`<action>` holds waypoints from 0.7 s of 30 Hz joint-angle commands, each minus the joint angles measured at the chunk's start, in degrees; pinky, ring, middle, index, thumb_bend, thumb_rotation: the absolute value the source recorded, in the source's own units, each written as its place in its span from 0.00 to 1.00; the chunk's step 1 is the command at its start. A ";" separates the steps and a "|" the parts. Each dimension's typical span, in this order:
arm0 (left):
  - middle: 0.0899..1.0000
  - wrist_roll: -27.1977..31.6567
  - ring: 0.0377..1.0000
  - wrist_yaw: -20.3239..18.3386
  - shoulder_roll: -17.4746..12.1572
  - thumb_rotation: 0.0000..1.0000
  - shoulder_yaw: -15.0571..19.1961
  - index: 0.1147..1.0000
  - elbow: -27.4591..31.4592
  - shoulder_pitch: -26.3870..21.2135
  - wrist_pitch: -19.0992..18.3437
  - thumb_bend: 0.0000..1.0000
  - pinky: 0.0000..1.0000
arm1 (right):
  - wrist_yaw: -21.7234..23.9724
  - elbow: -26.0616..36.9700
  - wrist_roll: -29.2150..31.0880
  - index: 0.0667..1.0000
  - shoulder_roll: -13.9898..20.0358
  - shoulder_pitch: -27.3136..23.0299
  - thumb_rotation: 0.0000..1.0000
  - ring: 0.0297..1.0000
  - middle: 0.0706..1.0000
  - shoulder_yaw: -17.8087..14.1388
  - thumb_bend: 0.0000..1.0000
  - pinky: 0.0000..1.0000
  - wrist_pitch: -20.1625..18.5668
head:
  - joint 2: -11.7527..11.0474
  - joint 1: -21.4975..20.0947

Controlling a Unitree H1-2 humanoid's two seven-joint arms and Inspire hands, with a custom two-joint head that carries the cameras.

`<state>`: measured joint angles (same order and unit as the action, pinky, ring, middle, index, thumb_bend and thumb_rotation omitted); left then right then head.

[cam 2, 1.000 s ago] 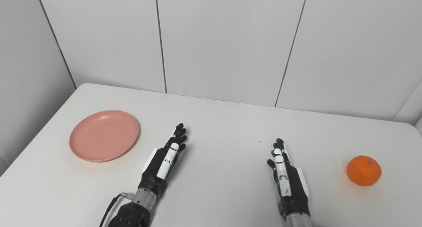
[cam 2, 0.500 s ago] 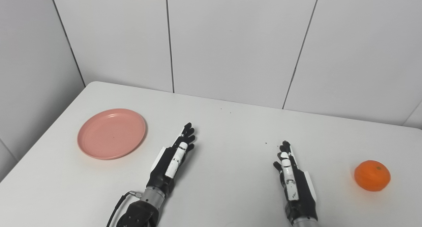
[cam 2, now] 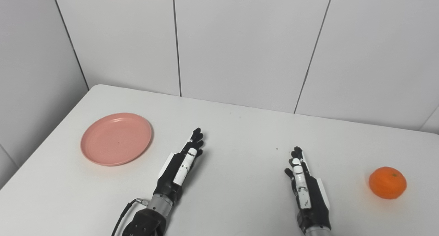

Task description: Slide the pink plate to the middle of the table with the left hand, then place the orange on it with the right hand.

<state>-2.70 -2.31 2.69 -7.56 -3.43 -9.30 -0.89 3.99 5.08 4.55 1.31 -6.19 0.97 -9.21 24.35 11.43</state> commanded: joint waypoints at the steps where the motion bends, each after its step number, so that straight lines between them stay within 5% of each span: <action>1: 1.00 0.01 0.99 -1.32 0.40 1.00 -0.99 0.99 1.86 -0.96 -0.99 0.36 0.98 | 0.14 0.98 0.04 1.00 0.21 0.23 1.00 1.00 1.00 -0.09 0.20 1.00 -0.41 | 0.03 -0.02; 21: 0.99 -0.06 0.97 -3.40 -3.24 1.00 0.09 0.97 13.79 -3.40 -5.10 0.43 0.94 | 0.19 0.06 0.27 1.00 0.00 0.16 1.00 1.00 1.00 -0.27 0.19 1.00 1.19 | -0.56 1.69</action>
<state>-2.74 -5.58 -0.11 -7.96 7.68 -10.05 -6.05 3.97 5.06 4.65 0.91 -6.19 1.00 -9.24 23.82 13.01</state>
